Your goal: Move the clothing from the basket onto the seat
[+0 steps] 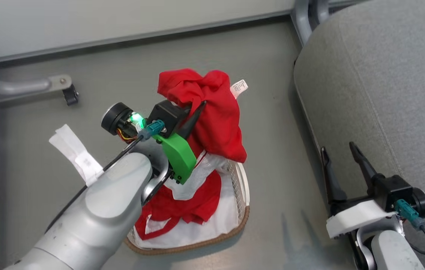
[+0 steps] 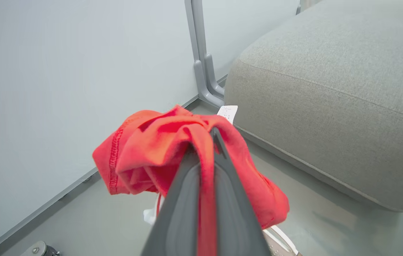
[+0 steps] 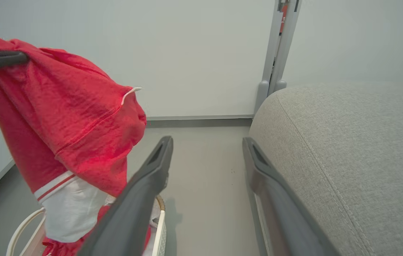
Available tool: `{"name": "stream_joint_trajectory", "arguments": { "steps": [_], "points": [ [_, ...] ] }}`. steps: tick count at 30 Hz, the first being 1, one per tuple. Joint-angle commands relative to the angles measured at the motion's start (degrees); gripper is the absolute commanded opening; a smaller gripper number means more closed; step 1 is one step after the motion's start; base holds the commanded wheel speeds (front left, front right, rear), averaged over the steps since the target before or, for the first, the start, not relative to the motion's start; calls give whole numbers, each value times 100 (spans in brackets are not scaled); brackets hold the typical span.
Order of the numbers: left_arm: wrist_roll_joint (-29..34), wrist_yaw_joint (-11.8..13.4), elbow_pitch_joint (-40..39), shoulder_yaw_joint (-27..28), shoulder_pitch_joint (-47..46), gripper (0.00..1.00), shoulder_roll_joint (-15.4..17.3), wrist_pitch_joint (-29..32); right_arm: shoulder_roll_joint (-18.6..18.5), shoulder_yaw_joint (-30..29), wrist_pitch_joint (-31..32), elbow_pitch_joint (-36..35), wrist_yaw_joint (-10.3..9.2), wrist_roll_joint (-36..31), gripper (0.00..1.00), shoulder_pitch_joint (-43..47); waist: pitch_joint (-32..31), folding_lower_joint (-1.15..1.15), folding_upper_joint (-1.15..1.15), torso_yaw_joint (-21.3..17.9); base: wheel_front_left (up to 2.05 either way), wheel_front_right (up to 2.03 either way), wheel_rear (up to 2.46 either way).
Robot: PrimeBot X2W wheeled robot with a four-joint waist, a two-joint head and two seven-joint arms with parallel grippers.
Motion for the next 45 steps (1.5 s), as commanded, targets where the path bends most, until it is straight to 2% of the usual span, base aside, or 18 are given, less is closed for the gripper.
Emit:
{"name": "stream_joint_trajectory", "arguments": {
  "steps": [1, 7, 24, 30, 37, 45],
  "points": [
    [-133, -14, -102, -82, -127, 0, 54, 77, -30, 38, -14, 27, -6, -45, 100, 155, -1044, 1, 0, 353, 0, 0, 0],
    [-601, -14, -446, -254, -594, 0, 201, 353, -29, 184, -14, 78, -6, -45, 100, 347, -1377, 1, 0, 355, 0, 0, 0],
    [-910, -15, -584, -78, -1593, 0, 228, 501, -26, 503, -14, 0, -6, -54, 100, 136, -1461, 1, 0, 243, 0, 0, 0],
    [-973, 21, -541, -41, -1648, 0, 240, 444, -27, 945, -14, -192, -5, 61, 100, -101, -1447, 1, 0, 211, 0, 0, 0],
    [-984, 59, -536, -77, -1680, 0, 178, 457, -30, 1776, -13, -392, -6, 355, 100, -293, -1437, 1, 0, 252, 0, 0, 0],
    [-1016, 72, -734, -129, -1637, 0, 176, 510, -27, 1956, -14, -214, -6, 412, 100, -630, -1388, 1, 0, 314, 0, 0, 0]
  ]
}}
